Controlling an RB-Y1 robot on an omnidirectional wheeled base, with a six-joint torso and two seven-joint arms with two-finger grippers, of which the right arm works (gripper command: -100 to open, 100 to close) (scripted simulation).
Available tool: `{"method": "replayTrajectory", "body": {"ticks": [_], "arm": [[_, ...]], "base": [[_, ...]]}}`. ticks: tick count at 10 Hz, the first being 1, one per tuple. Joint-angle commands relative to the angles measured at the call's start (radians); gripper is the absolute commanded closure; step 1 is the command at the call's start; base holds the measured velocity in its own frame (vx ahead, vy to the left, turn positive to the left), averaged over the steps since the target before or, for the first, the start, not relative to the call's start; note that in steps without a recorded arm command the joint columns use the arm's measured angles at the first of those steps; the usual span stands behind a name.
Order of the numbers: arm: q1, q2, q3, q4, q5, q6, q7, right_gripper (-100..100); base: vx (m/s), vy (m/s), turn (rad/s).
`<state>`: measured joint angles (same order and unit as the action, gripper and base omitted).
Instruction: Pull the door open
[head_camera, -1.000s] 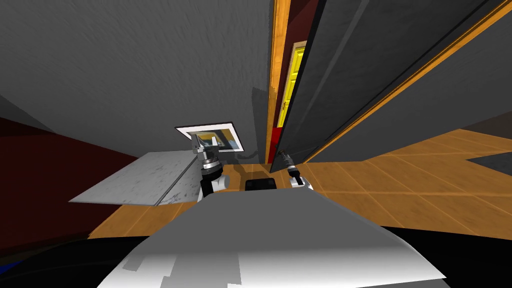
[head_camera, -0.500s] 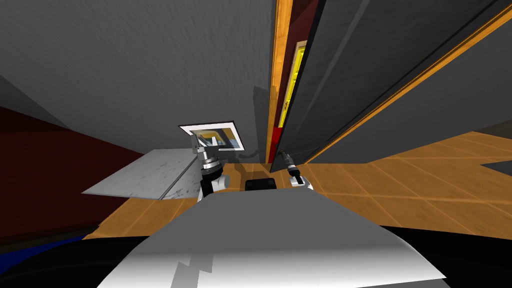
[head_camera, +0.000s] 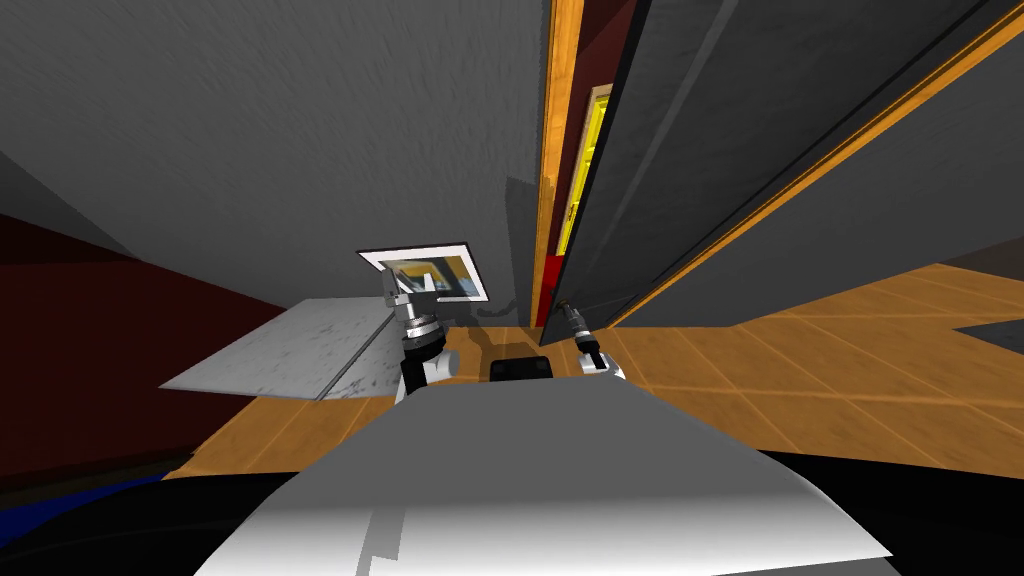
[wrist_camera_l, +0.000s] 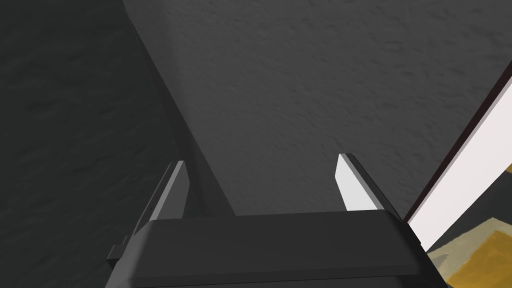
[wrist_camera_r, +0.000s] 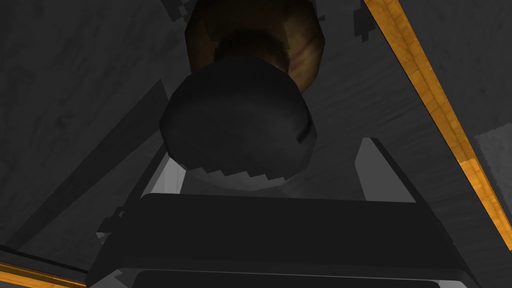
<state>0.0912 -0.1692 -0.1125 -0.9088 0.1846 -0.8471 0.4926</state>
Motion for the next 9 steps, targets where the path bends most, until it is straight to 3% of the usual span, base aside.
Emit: {"method": "replayTrajectory", "body": {"ticks": [1, 3, 4, 9], "arm": [[0.022, 0.025, 0.033, -0.025, 0.011, 0.020, -0.012, 100], [0.022, 0.025, 0.033, -0.025, 0.011, 0.020, -0.012, 100], [0.010, -0.004, 0.011, -0.021, -0.014, 0.013, -0.038, 100], [0.007, -0.013, 0.038, -0.018, -0.075, 0.010, -0.154, 100]], "base": [[-0.003, -0.008, -0.001], [0.000, 0.000, 0.000], [-0.023, -0.023, 0.030], [-0.053, -0.030, 0.082]]}}
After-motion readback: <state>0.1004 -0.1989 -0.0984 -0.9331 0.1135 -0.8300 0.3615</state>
